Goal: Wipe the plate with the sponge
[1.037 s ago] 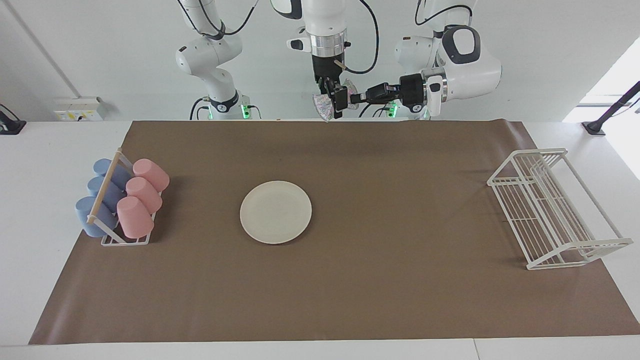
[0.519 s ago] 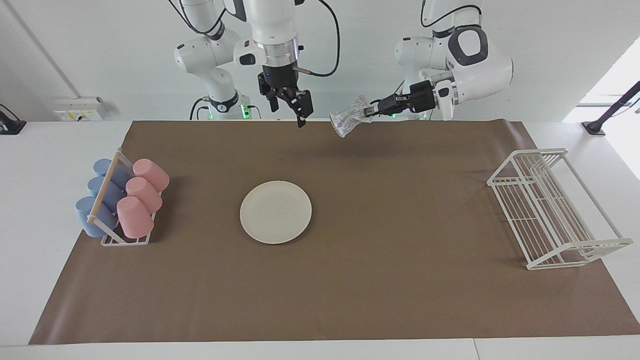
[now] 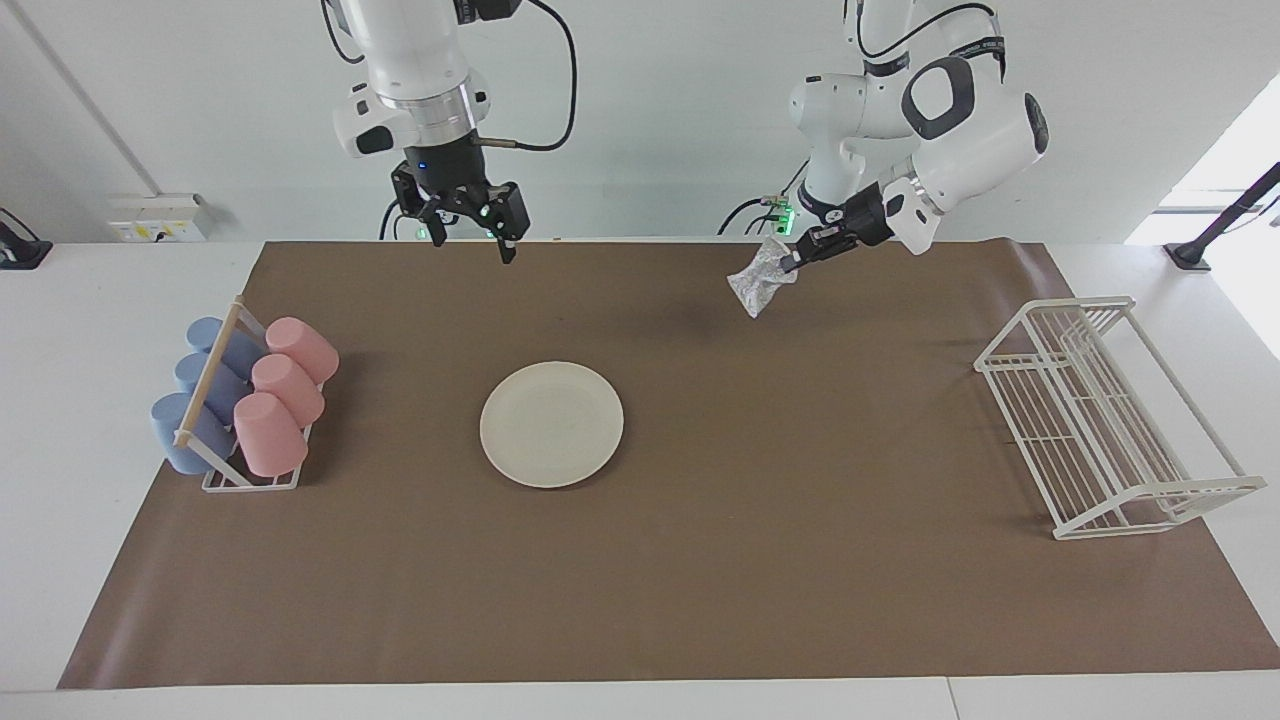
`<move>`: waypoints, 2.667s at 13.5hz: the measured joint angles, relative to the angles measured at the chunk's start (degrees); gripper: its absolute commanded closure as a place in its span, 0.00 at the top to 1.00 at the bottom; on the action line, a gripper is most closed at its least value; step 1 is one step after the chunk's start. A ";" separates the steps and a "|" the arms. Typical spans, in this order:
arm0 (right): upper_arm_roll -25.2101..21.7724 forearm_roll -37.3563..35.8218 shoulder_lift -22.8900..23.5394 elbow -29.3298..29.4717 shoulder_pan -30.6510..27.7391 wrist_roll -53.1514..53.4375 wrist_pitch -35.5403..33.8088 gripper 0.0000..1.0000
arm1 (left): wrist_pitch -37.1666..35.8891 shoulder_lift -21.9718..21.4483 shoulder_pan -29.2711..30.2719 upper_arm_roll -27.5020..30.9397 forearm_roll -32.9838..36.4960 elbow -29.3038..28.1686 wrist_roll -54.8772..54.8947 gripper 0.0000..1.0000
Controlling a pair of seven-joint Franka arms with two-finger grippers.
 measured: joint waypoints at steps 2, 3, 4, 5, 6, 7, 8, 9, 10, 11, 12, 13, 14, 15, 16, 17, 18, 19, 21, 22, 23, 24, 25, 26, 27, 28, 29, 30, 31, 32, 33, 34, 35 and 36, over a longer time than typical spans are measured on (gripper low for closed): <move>-0.07 -0.01 -0.14 0.01 -4.45 -9.16 0.00 1.00 | 0.19 1.87 -0.17 -0.47 8.12 3.39 -3.89 0.00; -0.11 -0.01 -0.20 0.01 -6.43 -12.88 -0.04 1.00 | 0.00 2.83 -0.20 -0.94 11.95 5.12 -5.54 0.00; -0.13 -0.02 -0.23 0.01 -8.33 -16.71 -0.22 1.00 | -0.55 3.81 -0.25 -1.51 15.96 6.84 -7.19 0.00; -0.15 -0.02 -0.23 0.01 -10.05 -20.25 -0.52 1.00 | -1.86 4.74 -0.31 -1.98 19.64 8.57 -8.37 0.00; -0.15 -0.02 -0.23 0.01 -11.65 -23.33 -0.80 1.00 | -4.12 5.68 -0.33 -2.27 23.23 10.61 -9.02 0.00; -0.15 -0.02 -0.23 0.01 -12.94 -25.68 -1.16 1.00 | -7.05 6.67 -0.33 -2.42 26.38 13.09 -9.33 0.00; -0.14 -0.02 -0.23 0.01 -14.08 -27.86 -1.74 1.00 | -10.50 7.85 -0.33 -2.44 29.30 16.16 -9.49 0.00; -0.14 -0.02 -0.23 0.01 -15.04 -29.78 -2.48 1.00 | -13.68 9.04 -0.33 -2.44 31.85 19.26 -9.54 0.00; -0.13 -0.02 -0.23 0.01 -16.08 -31.66 -2.99 1.00 | -17.31 10.49 -0.35 -2.49 34.91 22.86 -9.57 0.00; -0.13 -0.02 -0.23 0.01 -16.87 -32.80 -3.20 1.00 | -20.60 11.91 -0.53 -2.70 38.03 26.15 -9.57 0.00; -0.13 -0.01 -0.23 0.01 -17.19 -33.27 -3.32 1.00 | -23.56 13.39 -1.35 -2.84 41.92 29.07 -9.69 0.00; -0.03 -0.01 -0.23 0.01 -17.18 -33.28 -3.47 1.00 | -26.08 14.82 -2.74 -2.95 46.24 31.25 -9.99 0.00; 0.13 -0.01 -0.23 0.01 -17.05 -33.28 -3.58 1.00 | -28.49 16.24 -4.34 -3.07 51.04 32.73 -10.40 0.00; 0.22 -0.01 -0.23 0.01 -17.00 -33.20 -3.64 1.00 | -30.37 17.56 -5.72 -3.18 55.90 33.49 -10.69 0.00; 0.21 0.03 -0.23 0.01 -17.02 -32.45 -3.69 1.00 | -31.72 18.97 -6.83 -3.28 60.95 33.81 -10.89 0.00; 0.21 0.05 -0.23 0.02 -17.02 -31.26 -3.69 1.00 | -32.57 20.30 -7.37 -3.35 64.70 33.95 -11.07 0.00; 0.22 0.07 -0.23 0.06 -17.02 -30.90 -3.69 1.00 | -32.99 21.72 -7.51 -3.36 68.77 34.04 -11.16 0.00; 0.22 0.07 -0.24 0.09 -17.02 -30.90 -3.69 1.00 | -33.37 23.12 -7.52 -3.31 72.72 34.15 -11.16 0.00; 0.25 0.07 -0.23 0.09 -17.02 -31.05 -3.69 1.00 | -33.63 25.45 -7.50 -3.14 80.09 34.32 -11.23 0.00; 0.28 0.07 -0.24 0.09 -17.02 -31.06 -3.69 1.00 | -33.64 26.32 -7.50 -3.08 83.63 34.39 -11.23 0.00; 0.29 0.07 -0.24 0.09 -17.02 -31.06 -3.69 1.00 | -33.63 27.47 -7.50 -3.09 87.17 34.41 -11.23 0.00; 0.29 0.07 -0.24 0.10 -17.02 -31.06 -3.69 1.00 | -33.52 29.08 -7.50 -3.10 90.33 34.47 -11.22 0.00; 0.29 0.07 -0.24 0.11 -17.02 -31.06 -3.69 1.00 | -33.14 31.01 -7.50 -3.10 93.00 34.51 -11.19 0.00; 0.29 0.07 -0.24 0.11 -17.02 -31.06 -3.69 1.00 | -32.03 33.40 -7.44 -3.08 96.19 34.53 -11.07 0.00; 0.29 0.07 -0.24 0.11 -17.02 -31.06 -3.69 1.00 | -30.88 36.01 -7.18 -3.08 98.99 34.59 -11.04 0.00; 0.29 0.07 -0.24 0.11 -17.02 -31.06 -3.69 1.00 | -29.43 38.34 -6.72 -3.04 100.58 34.70 -11.05 0.00; 0.29 0.07 -0.24 0.11 -17.02 -31.06 -3.69 1.00 | -27.61 40.06 -5.95 -2.99 101.35 34.75 -11.05 0.00; 0.30 0.07 -0.24 0.11 -17.02 -31.06 -3.69 1.00 | -26.10 41.03 -4.99 -2.97 101.59 34.80 -11.05 0.00; 0.34 0.07 -0.24 0.11 -17.01 -31.06 -3.69 1.00 | -24.86 41.45 -4.04 -2.93 101.62 34.77 -10.98 0.00; 0.39 0.07 -0.24 0.11 -17.01 -31.06 -3.69 1.00 | -24.20 41.55 -3.39 -2.92 101.62 34.68 -10.80 0.00; 0.44 0.07 -0.24 0.11 -17.01 -31.06 -3.69 1.00 | -23.93 41.54 -3.05 -2.90 101.62 34.66 -10.62 0.00; 0.49 0.07 -0.24 0.11 -17.01 -31.06 -3.69 1.00 | -23.74 41.54 -2.87 -2.90 101.62 34.66 -10.59 0.00; 0.55 0.07 -0.24 0.11 -17.01 -31.06 -3.69 1.00 | -23.61 41.54 -2.75 -2.90 101.62 34.65 -10.59 0.00; 0.62 0.07 -0.24 0.11 -17.01 -31.06 -3.69 1.00 | -23.42 41.54 -2.65 -2.91 101.60 34.58 -10.58 0.00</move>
